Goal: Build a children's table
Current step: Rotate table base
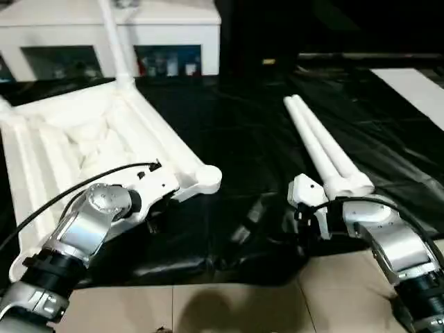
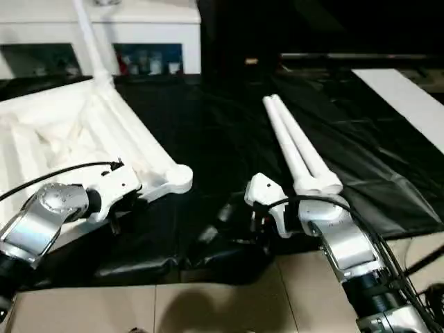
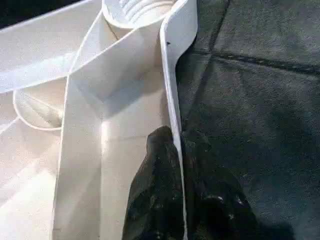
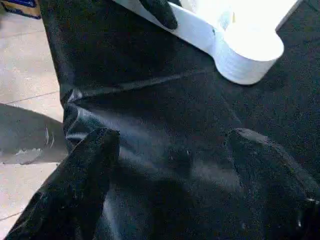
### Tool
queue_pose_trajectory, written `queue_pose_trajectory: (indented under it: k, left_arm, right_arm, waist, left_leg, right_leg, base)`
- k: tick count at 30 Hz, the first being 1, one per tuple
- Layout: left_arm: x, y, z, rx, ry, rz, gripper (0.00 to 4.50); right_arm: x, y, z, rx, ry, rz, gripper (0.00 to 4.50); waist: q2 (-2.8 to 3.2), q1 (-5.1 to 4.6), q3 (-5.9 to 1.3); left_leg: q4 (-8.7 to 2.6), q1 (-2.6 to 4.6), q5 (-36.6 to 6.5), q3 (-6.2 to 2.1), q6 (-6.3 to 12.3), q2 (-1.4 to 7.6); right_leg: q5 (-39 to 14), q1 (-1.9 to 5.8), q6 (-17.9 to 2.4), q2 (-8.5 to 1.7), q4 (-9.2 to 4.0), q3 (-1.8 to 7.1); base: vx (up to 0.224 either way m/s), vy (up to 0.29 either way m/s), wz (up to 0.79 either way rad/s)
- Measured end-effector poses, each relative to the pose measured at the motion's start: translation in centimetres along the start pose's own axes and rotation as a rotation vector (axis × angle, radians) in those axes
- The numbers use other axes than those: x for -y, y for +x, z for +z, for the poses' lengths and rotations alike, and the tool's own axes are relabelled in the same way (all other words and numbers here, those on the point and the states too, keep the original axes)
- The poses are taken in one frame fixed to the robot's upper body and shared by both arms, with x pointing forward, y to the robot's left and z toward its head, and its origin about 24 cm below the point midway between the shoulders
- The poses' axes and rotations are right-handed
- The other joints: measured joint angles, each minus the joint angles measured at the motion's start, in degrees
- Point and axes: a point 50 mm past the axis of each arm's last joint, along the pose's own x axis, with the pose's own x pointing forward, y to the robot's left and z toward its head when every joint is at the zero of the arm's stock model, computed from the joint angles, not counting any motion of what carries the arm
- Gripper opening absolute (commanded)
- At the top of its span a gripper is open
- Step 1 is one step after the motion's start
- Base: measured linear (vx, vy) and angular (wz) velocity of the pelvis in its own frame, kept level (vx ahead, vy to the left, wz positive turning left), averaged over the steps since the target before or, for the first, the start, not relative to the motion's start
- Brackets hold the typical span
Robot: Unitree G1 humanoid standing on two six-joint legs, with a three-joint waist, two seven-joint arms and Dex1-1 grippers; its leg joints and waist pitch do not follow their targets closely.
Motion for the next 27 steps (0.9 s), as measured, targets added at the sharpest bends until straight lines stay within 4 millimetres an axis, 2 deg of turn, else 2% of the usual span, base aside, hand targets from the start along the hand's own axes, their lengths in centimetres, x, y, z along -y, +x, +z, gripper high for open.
queue_pose_trajectory:
  k: [4, 11, 22, 23, 25, 27]
  left_arm:
    - [0.0, 0.2, -0.1, 0.06, 0.056, -0.029, 0.03]
    - [-0.2, 1.0, 0.4, 0.095, 0.107, -0.072, 0.03]
    - [-1.0, 1.4, -0.1, 0.121, 0.153, -0.07, 0.03]
    - [-1.0, 1.4, -0.1, 0.122, 0.15, -0.071, 0.33]
    - [-1.1, 1.2, -0.1, 0.142, 0.129, -0.076, 0.5]
    - [-1.2, 1.1, 1.0, 0.236, 0.101, -0.068, 0.63]
  right_arm:
    - [0.0, 0.0, 0.0, 0.003, 0.001, -0.001, 3.81]
    - [0.0, 0.0, 0.0, 0.006, 0.001, -0.002, 3.81]
    - [0.1, 0.0, 0.0, 0.006, 0.003, -0.02, 3.81]
    - [0.1, 0.0, 0.0, 0.005, 0.003, -0.021, 3.81]
    - [0.0, 0.0, -0.1, 0.006, 0.007, -0.023, 3.81]
    - [-0.2, 0.0, -0.5, 0.001, 0.019, -0.022, 3.81]
  waist:
    - [0.0, 1.24, 0.0]
    - [0.15, 2.57, 0.06]
    - [0.44, 2.7, 0.03]
    - [0.47, 2.72, 0.03]
    - [0.5, 2.7, 0.04]
    - [0.45, 2.84, 0.05]
  left_leg:
    - [0.0, -0.19, 0.0, 0.01, 0.0, 0.0]
    - [0.01, -0.37, 0.0, 0.46, 0.0, 0.0]
    - [0.01, -0.45, 0.01, 0.47, -0.02, 0.0]
    - [0.01, -0.45, 0.02, 0.47, -0.02, 0.01]
    - [0.01, -0.47, 0.02, 0.46, -0.03, 0.01]
    - [0.04, -0.55, 0.11, 0.43, -0.16, 0.02]
  right_leg:
    - [0.0, -0.04, 0.0, -0.02, -0.08, -0.01]
    - [0.0, -0.06, 0.0, -0.15, -0.04, 0.27]
    - [0.01, -0.05, 0.03, -0.16, 0.13, 0.31]
    - [0.01, -0.05, 0.03, -0.16, 0.13, 0.31]
    - [0.0, -0.05, 0.03, -0.16, 0.11, 0.3]
    - [0.0, -0.05, 0.03, -0.16, 0.07, 0.26]
  base:
    - [0.0, 0.0, 0.0]
    - [0.0, 0.0, 0.0]
    - [0.0, 0.0, 0.0]
    - [0.0, 0.0, 0.0]
    - [0.0, 0.0, 0.0]
    - [0.0, 0.0, 0.0]
